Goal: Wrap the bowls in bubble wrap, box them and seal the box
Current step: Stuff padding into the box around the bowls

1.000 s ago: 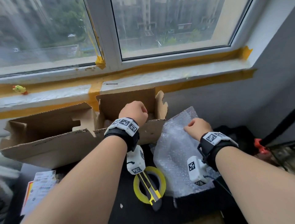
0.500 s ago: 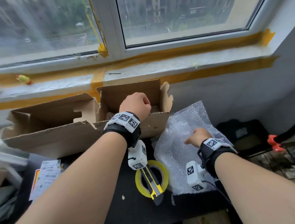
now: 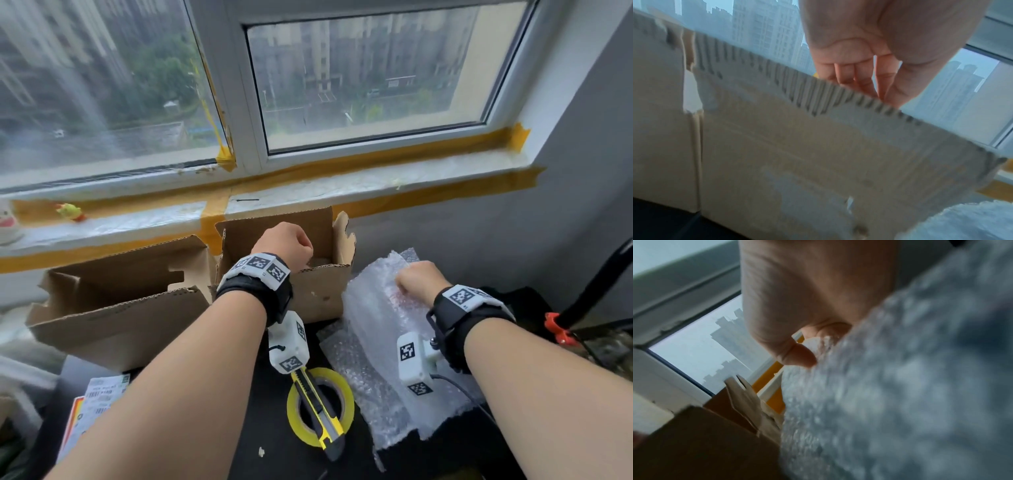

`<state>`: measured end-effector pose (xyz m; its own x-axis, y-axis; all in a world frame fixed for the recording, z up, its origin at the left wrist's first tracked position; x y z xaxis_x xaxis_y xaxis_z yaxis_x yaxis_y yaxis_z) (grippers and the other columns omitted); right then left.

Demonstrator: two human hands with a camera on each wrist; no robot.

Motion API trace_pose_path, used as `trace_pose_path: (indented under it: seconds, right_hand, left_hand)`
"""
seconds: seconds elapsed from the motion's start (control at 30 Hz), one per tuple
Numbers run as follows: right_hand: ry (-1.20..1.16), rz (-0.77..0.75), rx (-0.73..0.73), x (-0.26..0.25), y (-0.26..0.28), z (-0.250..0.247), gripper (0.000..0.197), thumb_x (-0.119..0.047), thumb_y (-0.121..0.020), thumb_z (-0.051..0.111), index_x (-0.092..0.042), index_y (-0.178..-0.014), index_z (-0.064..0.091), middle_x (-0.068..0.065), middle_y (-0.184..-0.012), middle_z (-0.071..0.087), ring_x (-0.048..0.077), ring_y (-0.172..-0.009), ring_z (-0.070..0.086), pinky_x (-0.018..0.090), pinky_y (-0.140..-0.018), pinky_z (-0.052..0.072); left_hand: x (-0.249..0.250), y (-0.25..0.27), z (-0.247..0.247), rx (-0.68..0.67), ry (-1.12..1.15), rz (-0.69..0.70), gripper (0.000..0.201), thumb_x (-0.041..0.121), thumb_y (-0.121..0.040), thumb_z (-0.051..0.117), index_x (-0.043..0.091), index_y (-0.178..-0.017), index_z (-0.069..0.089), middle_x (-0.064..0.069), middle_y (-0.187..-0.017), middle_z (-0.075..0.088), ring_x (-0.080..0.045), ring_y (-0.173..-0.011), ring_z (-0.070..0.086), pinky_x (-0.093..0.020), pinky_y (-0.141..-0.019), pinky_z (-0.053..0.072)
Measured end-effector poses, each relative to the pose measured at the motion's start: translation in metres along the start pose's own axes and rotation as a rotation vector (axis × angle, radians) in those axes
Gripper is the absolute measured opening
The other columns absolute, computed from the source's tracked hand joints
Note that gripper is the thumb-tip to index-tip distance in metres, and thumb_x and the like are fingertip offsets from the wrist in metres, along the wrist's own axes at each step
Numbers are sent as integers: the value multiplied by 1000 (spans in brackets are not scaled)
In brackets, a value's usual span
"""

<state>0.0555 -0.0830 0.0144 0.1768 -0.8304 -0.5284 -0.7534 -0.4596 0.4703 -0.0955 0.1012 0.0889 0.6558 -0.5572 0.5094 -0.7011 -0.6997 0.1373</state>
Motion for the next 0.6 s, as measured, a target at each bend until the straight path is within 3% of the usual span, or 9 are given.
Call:
trace_pose_path:
  seconds: [0.1,0.17,0.23,0.33,0.43,0.5,0.6]
  right_hand:
    - [-122,-79,-24,-15,13,-15,34,-3,-91,49,-18,-61,45,-3,-63,49,6,-54,44,11,-47,36]
    - [-252,-124,-19,-23,19,-23,35,5,-82,51,-15,-54,49,-1,-47,49,14,-46,45,21,-46,37]
    - [-391,-155,8,-32,27,-34,39,10,-73,47,-13,-42,45,4,-44,41,19,-45,35,25,-47,29]
    - [-471,-207,-40,-53,43,-51,39,8,-77,41,-13,-45,34,4,-50,30,16,-46,25,26,-48,22]
    - [-552,-311,-133,-78,60,-67,44,9,-82,36,-16,-46,27,-1,-44,25,13,-38,26,20,-45,30]
    - [-578,-392,-122,-97,74,-79,47,11,-82,33,-16,-44,27,-1,-45,23,11,-39,25,20,-43,31]
    - [-660,-482,-158,-119,87,-91,39,7,-82,35,-16,-51,30,2,-51,26,13,-45,29,23,-46,35]
  left_hand:
    - [8,4,-11,8,18,10,19,18,-84,54,24,-83,72,3,-85,70,-18,-84,66,-33,-77,57]
    - [12,5,-17,5,36,15,19,17,-84,54,23,-81,72,1,-84,71,-19,-84,67,-33,-76,58]
    - [14,5,-23,-5,86,8,22,14,-84,54,25,-74,69,2,-83,71,-19,-83,66,-32,-76,58]
    - [16,6,-30,-29,193,-4,26,11,-89,54,24,-70,66,1,-78,71,-18,-74,65,-32,-76,58]
    - [21,10,-37,-81,266,-9,20,13,-92,56,20,-76,66,-1,-78,71,-14,-66,62,-29,-69,56]
    - [26,15,-40,-141,340,-4,19,4,-88,58,21,-81,65,-3,-82,69,-16,-71,62,-28,-69,56]
    - [32,24,-44,-286,562,33,41,-13,-65,54,17,-89,66,-3,-94,69,-23,-88,62,-33,-77,53]
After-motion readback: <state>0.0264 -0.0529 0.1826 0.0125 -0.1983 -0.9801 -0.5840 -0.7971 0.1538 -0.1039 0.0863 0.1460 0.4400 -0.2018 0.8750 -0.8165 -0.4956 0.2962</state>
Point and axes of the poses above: each hand's wrist, its own y-axis away from the middle knuckle, its own z-axis out of the palm, x = y × z, the point moved 4 cm from there along -y, towards the middle knuckle
